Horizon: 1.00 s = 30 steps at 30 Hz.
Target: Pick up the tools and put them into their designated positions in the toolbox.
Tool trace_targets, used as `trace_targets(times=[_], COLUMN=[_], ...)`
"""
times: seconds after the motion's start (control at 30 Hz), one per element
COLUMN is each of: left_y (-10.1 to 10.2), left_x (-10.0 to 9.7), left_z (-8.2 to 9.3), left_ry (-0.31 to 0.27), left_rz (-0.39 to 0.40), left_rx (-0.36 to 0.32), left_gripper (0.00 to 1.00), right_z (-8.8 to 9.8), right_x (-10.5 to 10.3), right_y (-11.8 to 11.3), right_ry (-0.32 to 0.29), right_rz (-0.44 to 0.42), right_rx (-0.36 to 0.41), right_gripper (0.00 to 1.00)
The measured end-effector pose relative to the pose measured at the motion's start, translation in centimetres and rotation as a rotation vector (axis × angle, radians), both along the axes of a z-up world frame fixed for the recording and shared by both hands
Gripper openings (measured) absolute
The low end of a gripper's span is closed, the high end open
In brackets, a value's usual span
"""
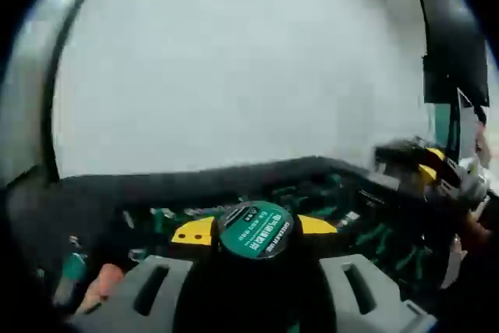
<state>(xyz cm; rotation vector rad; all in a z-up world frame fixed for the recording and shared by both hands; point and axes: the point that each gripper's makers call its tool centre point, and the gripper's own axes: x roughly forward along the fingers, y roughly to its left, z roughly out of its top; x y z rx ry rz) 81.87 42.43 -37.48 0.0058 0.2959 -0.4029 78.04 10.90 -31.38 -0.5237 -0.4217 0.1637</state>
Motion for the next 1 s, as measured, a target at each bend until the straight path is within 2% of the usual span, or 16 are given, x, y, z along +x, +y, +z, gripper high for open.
trace_targets(times=[0.07,0.17,0.23,0.3,0.37,0.47,0.5,0.53,0.63,0.7,0.73,0.8,0.9,0.93,0.97,1.0], left_y=[-0.7,-0.2,0.0,-0.4,-0.4,0.1,0.5,0.7,0.9,-0.4,-1.5,-1.1,-1.3,-1.8,-1.9,-2.5], left_x=[1.3,2.4,2.1,1.9,0.7,-0.2,-0.1,-0.1,0.6,0.4,0.3,1.2,0.8,1.5,1.6,1.9], left_z=[-1.7,-3.6,-4.4,-4.0,-3.5,-0.3,1.1,1.2,-1.7,-4.0,-4.5,-3.9,-3.7,-3.0,-1.8,-1.9], left_ry=[0.031,0.127,0.178,0.137,0.165,0.083,0.035,0.024,0.064,0.141,0.125,0.08,0.187,0.144,0.052,0.026], left_rz=[0.014,0.053,0.063,0.021,0.002,0.039,0.054,0.061,0.041,-0.001,-0.025,0.006,0.054,0.034,0.076,0.053], left_rx=[0.024,0.061,0.086,0.118,0.105,0.057,0.081,0.118,0.327,0.282,0.262,0.326,0.303,0.304,0.26,0.279], left_gripper=[0.32,0.33,0.33,0.34,0.36,0.35,0.28,0.13,0.03,0.02,0.02,0.02,0.02,0.02,0.03,0.02], right_z=[1.0,-2.3,-3.2,-2.8,-3.0,-3.2,-3.1,-3.0,-3.3,-3.9,-4.1,-4.1,-4.0,-4.0,-4.0,-4.0], right_x=[-1.1,0.4,1.1,1.3,1.4,1.4,1.4,1.3,1.6,1.9,1.9,1.6,1.3,1.2,1.1,1.0], right_y=[0.5,0.8,0.7,0.4,-0.1,0.5,0.4,0.3,0.3,0.4,0.5,0.9,1.3,1.4,1.5,1.5], right_ry=[-0.062,0.136,0.19,0.166,0.163,0.178,0.174,0.168,0.184,0.207,0.212,0.212,0.199,0.196,0.191,0.185], right_rz=[0.102,0.147,0.145,0.148,0.105,0.134,0.134,0.129,0.134,0.127,0.127,0.137,0.145,0.143,0.136,0.133], right_rx=[0.106,0.138,0.122,0.152,0.111,0.121,0.118,0.108,0.114,0.099,0.09,0.082,0.065,0.058,0.047,0.038], right_gripper=[0.27,0.27,0.27,0.27,0.25,0.25,0.25,0.25,0.25,0.25,0.25,0.25,0.25,0.25,0.25,0.25])
